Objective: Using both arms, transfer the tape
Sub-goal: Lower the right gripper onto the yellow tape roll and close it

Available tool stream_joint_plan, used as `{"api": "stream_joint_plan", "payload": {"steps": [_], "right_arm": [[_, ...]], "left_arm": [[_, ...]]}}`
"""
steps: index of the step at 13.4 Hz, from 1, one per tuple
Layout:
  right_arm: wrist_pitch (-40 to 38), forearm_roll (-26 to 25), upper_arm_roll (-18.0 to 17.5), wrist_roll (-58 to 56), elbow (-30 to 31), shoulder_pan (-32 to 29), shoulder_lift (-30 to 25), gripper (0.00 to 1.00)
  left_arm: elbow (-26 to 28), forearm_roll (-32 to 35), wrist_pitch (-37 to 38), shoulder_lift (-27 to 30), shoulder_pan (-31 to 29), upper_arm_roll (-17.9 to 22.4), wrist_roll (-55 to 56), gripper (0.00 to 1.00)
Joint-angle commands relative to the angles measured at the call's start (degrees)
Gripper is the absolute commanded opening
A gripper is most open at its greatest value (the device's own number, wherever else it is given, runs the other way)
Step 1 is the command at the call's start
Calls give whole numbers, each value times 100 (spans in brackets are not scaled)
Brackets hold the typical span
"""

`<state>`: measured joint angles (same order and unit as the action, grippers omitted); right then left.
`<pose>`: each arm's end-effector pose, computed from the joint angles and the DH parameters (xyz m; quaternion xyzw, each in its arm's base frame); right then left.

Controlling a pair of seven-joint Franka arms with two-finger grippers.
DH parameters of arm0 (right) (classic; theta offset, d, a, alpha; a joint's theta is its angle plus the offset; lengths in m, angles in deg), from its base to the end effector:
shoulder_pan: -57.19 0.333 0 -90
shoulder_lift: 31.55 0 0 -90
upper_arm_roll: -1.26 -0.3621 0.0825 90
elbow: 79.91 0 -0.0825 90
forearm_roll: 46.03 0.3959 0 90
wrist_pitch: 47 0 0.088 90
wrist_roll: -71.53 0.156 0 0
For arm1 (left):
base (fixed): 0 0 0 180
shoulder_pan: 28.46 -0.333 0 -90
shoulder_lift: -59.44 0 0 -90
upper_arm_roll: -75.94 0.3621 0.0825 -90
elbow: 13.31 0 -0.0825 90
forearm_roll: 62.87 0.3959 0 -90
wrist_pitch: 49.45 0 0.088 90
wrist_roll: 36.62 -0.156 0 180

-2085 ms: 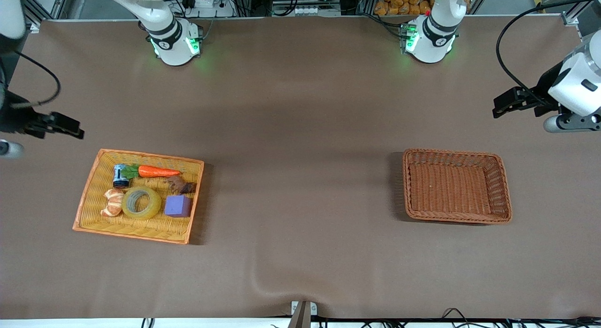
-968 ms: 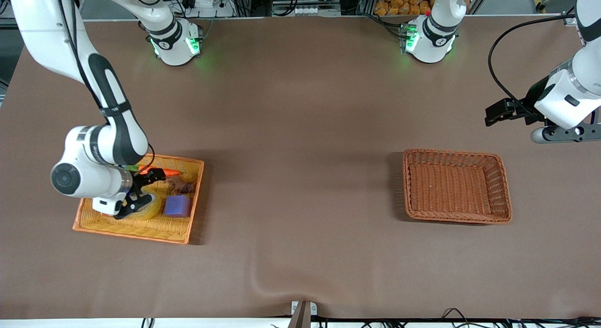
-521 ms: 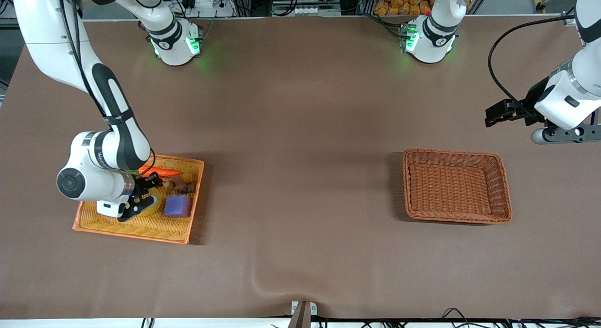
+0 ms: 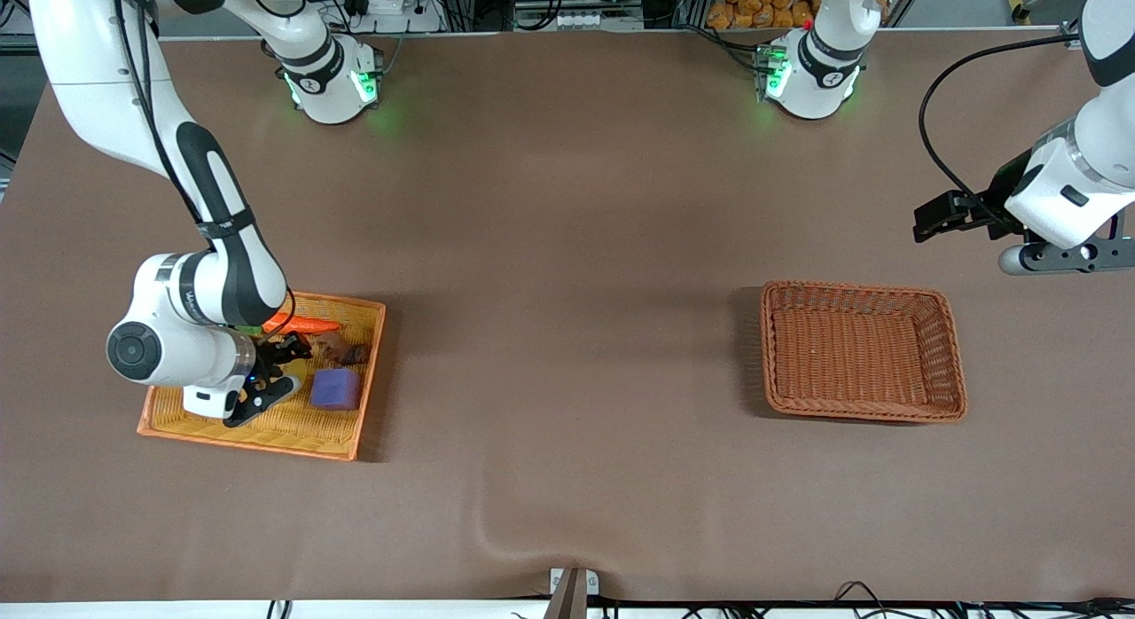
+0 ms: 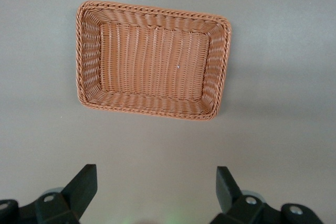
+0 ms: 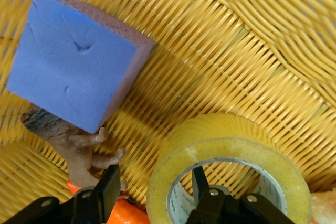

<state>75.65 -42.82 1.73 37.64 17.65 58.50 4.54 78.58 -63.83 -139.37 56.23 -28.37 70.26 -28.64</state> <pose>0.6799 0.0151 0.1936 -0.9547 -0.2810 0.0863 0.0460 0.5748 -0.0593 0.5738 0.9987 0.0196 -0.0461 0.0057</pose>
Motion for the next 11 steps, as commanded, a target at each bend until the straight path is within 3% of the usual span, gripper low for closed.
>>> {"api": "stream_joint_plan", "payload": {"steps": [1,2,3,4,7,11], "right_arm": [[-92,12,-20,-144,-159,-43,161,60],[-101,21,-20,-144,-150,-61,161,45],[-109,21,-20,-127,-159,-61,161,16],[-162,30,-20,-118,-159,-61,153,0],[-688,118,-20,-39,-394,-35,56,0],[-2399,118,-38,301,-1650,167,-41,0]], "left_arm": [[57,-132,-78,31,-53,-11,-130,100],[65,-132,-104,31,-53,-11,-130,100],[83,-132,-104,40,-53,-11,-130,100],[83,-132,-104,31,-53,-11,-130,100],[92,-132,-104,31,-53,-11,-130,100],[100,-132,-104,40,-53,-11,-130,100]]}}
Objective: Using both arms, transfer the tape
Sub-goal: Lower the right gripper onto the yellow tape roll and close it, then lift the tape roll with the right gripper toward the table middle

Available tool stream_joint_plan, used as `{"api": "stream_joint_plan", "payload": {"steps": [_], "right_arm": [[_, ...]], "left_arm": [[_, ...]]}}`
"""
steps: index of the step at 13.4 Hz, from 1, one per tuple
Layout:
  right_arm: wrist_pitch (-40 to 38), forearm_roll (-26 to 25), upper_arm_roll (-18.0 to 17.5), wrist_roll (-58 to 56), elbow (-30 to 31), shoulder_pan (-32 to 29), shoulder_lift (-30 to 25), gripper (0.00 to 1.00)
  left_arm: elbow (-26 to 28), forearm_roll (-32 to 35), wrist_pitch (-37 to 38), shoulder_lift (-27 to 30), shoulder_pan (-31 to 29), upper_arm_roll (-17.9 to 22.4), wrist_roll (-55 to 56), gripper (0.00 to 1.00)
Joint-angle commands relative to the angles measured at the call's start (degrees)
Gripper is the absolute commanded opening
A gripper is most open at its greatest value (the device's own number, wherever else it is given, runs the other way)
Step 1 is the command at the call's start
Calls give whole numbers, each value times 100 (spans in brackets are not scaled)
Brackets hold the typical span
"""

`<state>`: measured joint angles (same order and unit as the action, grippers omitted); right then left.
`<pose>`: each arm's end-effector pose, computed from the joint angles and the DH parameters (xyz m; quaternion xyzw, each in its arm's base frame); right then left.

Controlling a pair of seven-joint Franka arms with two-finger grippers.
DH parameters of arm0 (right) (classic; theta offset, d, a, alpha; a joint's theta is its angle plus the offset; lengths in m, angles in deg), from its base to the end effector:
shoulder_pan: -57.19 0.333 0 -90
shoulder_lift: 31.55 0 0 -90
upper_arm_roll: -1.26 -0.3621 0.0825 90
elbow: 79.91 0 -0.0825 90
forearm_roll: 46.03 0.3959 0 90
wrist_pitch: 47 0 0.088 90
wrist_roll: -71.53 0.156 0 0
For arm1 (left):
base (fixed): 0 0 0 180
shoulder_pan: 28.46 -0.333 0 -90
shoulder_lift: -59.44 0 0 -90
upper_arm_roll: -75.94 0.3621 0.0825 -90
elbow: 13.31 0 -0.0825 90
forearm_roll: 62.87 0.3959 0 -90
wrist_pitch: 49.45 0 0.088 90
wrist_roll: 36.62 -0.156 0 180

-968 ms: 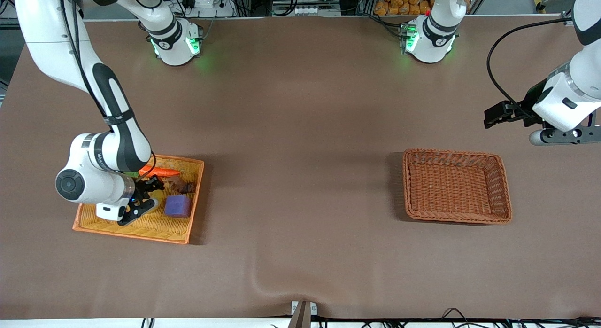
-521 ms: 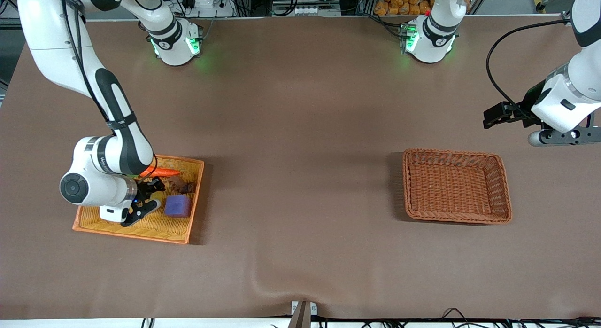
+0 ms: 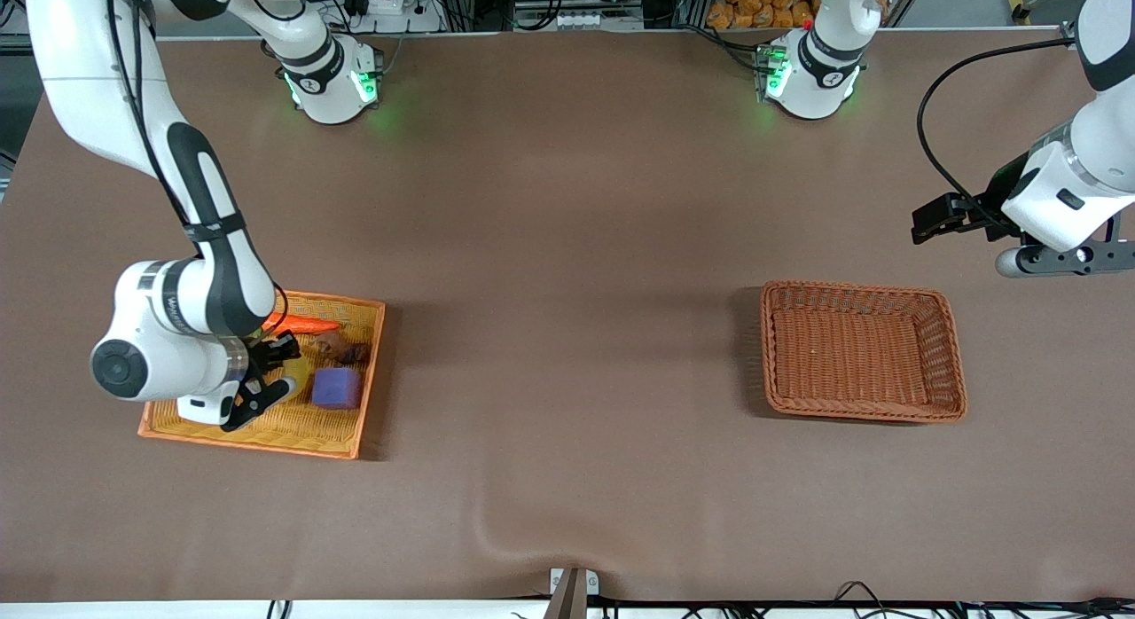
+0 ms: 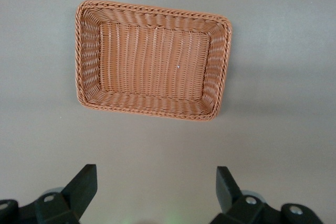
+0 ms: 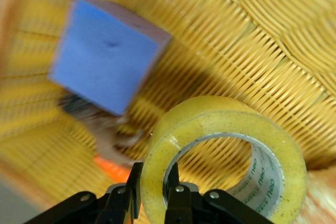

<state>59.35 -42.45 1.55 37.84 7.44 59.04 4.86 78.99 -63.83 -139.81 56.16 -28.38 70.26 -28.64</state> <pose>0.6932 0.0271 0.2490 -0.9456 -0.2868 0.1380 0.0676 0.5755 -0.0592 0.5702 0.9987 0.0197 -0.0464 0.0057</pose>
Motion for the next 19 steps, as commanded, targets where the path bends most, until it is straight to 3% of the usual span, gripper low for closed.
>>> {"api": "stream_joint_plan", "payload": {"steps": [1,5,9,13,19], "right_arm": [[-1104,81,-29,606,-849,235,-90,0],[-1511,326,-29,2082,-1027,1218,-432,0],[-1381,1170,-12,3820,-1018,2412,-363,0],[505,1268,-3,6281,-966,3898,-21,0],[2537,1076,59,8032,-869,5015,927,0]], "left_arm": [[51,-132,-61,47,-52,-11,-130,100],[51,-132,-69,47,-61,-11,-130,100],[51,-132,-61,47,-61,-11,-138,100],[95,-132,-104,39,-61,-11,-130,100],[261,-132,-306,47,-61,-11,-130,100]]}}
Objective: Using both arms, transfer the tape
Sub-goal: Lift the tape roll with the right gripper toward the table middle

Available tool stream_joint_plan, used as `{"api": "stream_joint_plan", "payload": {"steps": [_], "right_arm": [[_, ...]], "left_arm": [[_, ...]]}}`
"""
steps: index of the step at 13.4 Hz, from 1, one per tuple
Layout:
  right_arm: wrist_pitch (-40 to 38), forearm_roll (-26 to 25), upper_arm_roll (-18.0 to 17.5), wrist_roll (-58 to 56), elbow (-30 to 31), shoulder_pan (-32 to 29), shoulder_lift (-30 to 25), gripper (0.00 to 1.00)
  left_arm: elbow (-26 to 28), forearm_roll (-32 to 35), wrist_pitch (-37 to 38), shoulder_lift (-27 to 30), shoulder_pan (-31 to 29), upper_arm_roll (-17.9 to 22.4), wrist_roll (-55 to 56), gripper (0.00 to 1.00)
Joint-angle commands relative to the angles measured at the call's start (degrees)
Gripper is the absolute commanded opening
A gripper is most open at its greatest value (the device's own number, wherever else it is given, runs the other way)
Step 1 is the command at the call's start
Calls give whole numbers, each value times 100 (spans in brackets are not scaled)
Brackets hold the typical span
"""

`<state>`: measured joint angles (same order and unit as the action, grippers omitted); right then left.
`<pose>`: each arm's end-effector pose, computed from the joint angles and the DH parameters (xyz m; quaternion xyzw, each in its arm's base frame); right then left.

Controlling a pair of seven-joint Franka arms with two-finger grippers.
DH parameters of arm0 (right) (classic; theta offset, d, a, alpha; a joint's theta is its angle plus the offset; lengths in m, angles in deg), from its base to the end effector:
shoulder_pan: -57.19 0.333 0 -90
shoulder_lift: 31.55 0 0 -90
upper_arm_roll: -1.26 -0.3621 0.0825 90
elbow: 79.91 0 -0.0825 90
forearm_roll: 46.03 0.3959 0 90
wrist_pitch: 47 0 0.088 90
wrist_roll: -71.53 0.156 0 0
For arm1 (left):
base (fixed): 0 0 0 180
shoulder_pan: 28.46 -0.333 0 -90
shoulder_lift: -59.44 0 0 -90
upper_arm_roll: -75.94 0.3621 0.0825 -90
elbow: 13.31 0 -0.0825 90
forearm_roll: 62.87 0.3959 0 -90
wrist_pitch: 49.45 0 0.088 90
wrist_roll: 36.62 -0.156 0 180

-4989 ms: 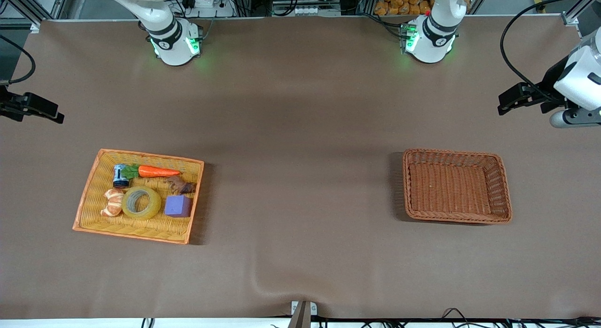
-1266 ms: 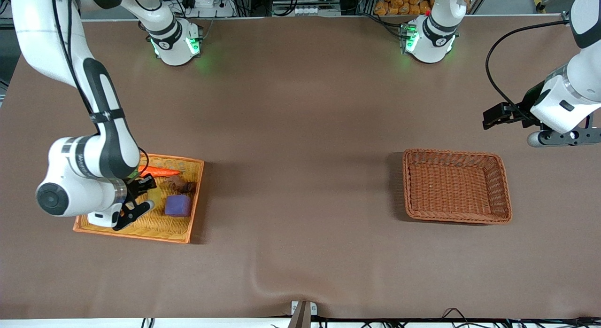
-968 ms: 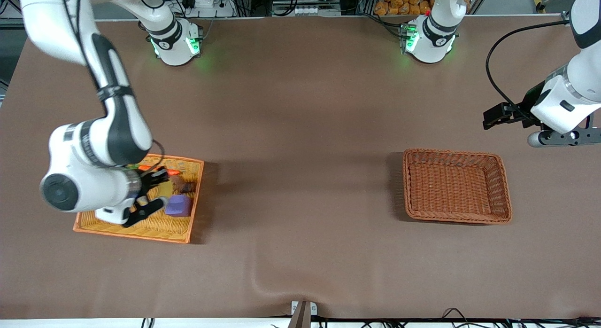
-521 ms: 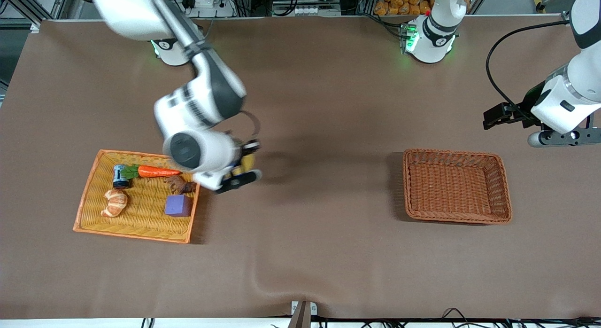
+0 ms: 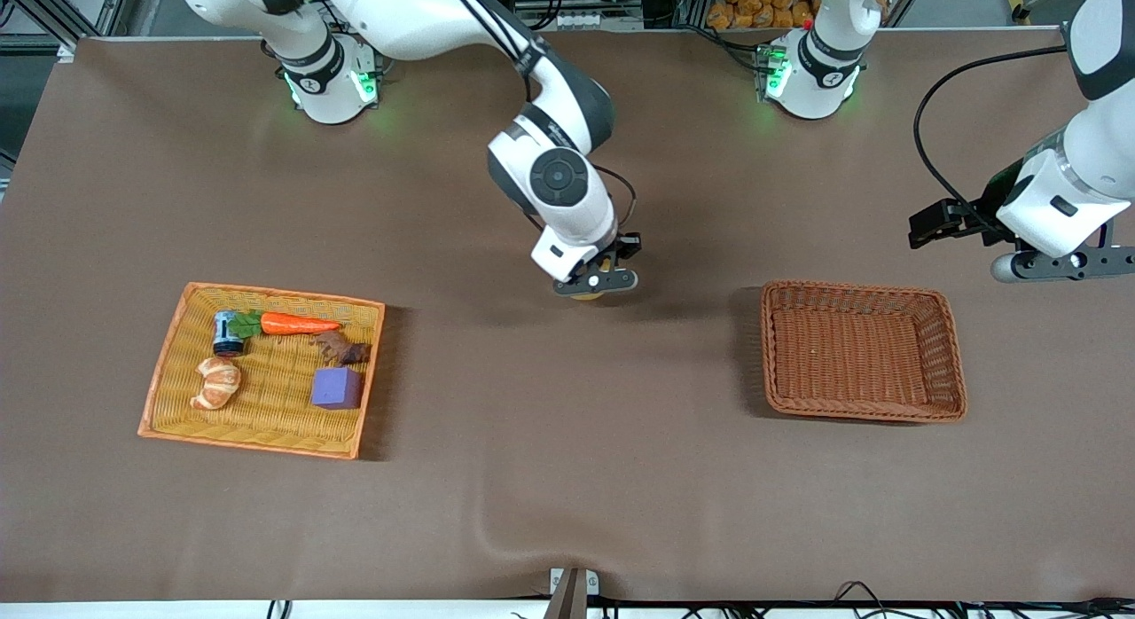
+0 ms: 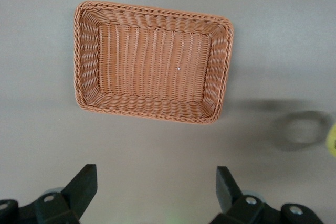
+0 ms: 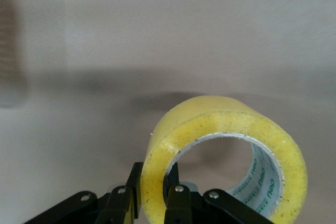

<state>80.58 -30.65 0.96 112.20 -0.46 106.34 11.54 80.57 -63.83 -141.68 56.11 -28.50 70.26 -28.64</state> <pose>0.4991 0.6106 0.2522 -0.9928 0.0017 0.0480 0.1094 0.5777 -0.0582 0.5590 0.9988 0.0210 -0.0443 0.0060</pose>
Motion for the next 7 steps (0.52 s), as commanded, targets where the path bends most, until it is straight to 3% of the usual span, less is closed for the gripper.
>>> {"api": "stream_joint_plan", "payload": {"steps": [1,3,4,6,7], "right_arm": [[600,-367,118,844,-79,341,365,0],[602,-598,109,917,-79,341,410,0],[602,-616,118,926,-70,359,401,9],[567,-616,118,1380,-87,324,375,78],[489,-598,118,1461,-114,245,305,95]], "left_arm": [[113,-132,-146,52,-40,-11,-130,100],[113,-132,-163,34,-14,-29,-130,100],[113,-132,-172,34,4,-38,-112,100],[95,-132,-216,-53,22,-64,-77,100],[95,-123,-260,-88,39,-73,-42,100]]}}
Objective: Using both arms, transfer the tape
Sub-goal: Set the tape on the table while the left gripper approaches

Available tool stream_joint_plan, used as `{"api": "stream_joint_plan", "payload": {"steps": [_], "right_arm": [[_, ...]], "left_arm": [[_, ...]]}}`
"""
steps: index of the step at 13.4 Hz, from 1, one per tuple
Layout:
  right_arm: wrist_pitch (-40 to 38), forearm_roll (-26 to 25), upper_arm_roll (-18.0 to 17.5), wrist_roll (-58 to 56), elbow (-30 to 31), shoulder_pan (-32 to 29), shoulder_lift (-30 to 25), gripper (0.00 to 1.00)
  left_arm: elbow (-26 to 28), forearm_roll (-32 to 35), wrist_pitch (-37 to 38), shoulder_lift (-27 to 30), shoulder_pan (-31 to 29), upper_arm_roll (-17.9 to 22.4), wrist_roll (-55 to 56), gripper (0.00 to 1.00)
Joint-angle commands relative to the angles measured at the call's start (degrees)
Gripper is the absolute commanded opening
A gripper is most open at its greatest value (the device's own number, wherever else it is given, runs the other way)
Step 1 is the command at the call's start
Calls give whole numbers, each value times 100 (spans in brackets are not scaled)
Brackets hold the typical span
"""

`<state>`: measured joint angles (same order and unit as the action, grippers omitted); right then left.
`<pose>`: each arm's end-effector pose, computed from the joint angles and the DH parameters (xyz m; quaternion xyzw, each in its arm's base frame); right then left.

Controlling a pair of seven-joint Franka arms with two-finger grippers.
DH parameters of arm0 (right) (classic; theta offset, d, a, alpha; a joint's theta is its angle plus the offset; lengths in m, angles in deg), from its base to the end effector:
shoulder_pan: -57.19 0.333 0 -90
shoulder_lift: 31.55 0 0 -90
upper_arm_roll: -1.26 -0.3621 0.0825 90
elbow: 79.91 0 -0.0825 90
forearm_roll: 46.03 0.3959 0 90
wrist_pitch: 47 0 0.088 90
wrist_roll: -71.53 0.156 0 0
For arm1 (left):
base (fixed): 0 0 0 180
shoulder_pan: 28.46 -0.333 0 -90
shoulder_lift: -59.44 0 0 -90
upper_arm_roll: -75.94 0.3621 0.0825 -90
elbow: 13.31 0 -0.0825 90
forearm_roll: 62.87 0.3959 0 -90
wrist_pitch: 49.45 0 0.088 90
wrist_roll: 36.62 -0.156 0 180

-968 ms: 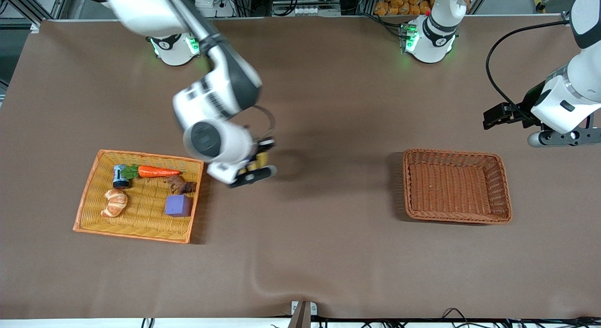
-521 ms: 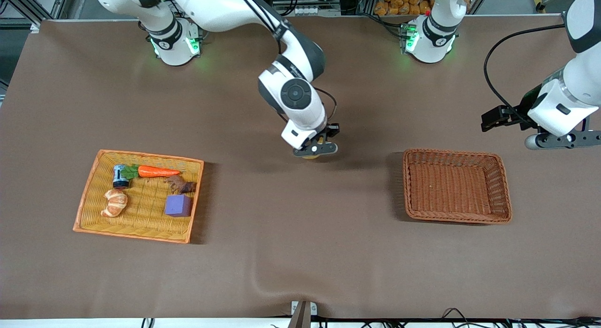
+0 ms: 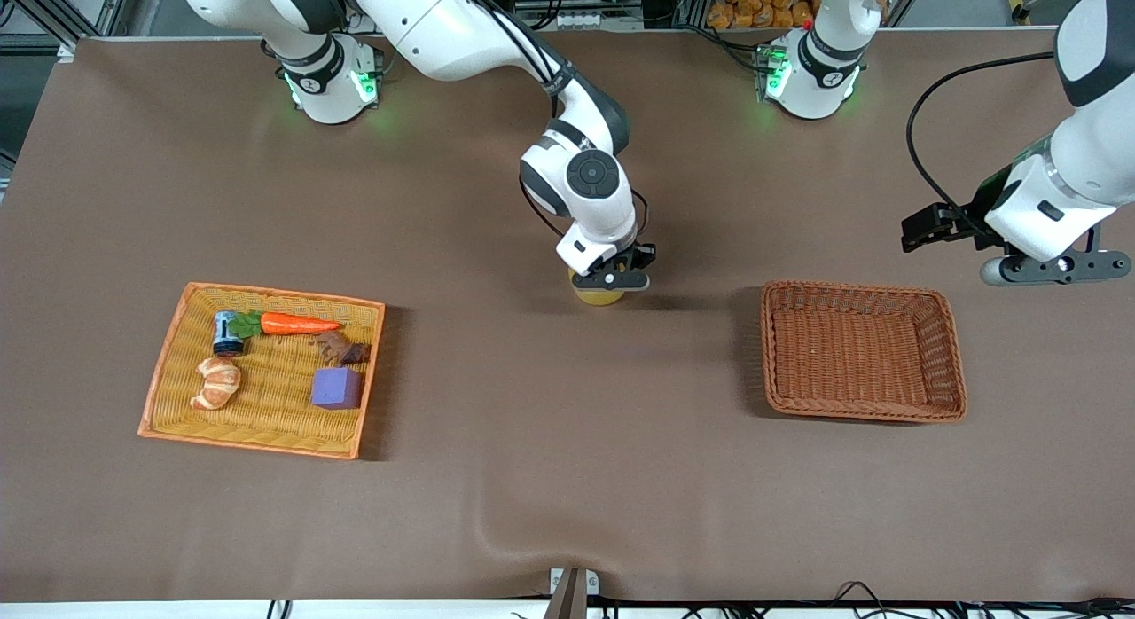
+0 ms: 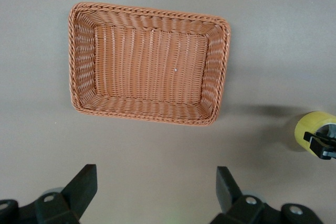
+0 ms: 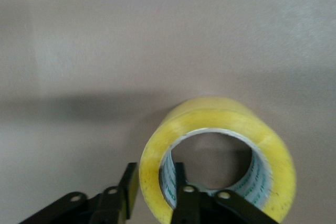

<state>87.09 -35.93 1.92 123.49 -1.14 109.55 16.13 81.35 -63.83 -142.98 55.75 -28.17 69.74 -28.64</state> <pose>0.4868 0.6339 0.2046 -0.9942 0.0570 0.0085 0.0913 0.5800 -0.0669 0.5506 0.9990 0.0138 -0.0430 0.0064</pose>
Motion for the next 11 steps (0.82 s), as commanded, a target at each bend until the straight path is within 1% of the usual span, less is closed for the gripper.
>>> {"api": "stream_joint_plan", "payload": {"steps": [1,2,4,5,8,10,11], "right_arm": [[-416,-70,22,315,-46,-182,-258,100],[-871,-87,40,228,-55,-313,-425,100],[-1917,-96,66,-552,-3,-708,-977,100],[-2156,-105,127,-564,24,-806,-1206,100],[-2264,-123,478,-835,584,-1096,-1927,100],[-2377,-114,506,-1607,735,-1586,-2244,100],[-2578,-123,506,-1758,736,-1807,-2376,100]], "left_arm": [[9,-123,-130,-104,33,-30,-24,100],[9,-123,-139,-131,50,-30,-24,100],[-9,-140,-156,-272,190,-38,-15,100],[0,-175,-174,-307,234,-38,-7,100],[8,-666,-296,-710,252,-47,2,100],[9,-738,-455,-921,480,-73,46,100],[9,-747,-534,-992,603,-82,203,100]]}}
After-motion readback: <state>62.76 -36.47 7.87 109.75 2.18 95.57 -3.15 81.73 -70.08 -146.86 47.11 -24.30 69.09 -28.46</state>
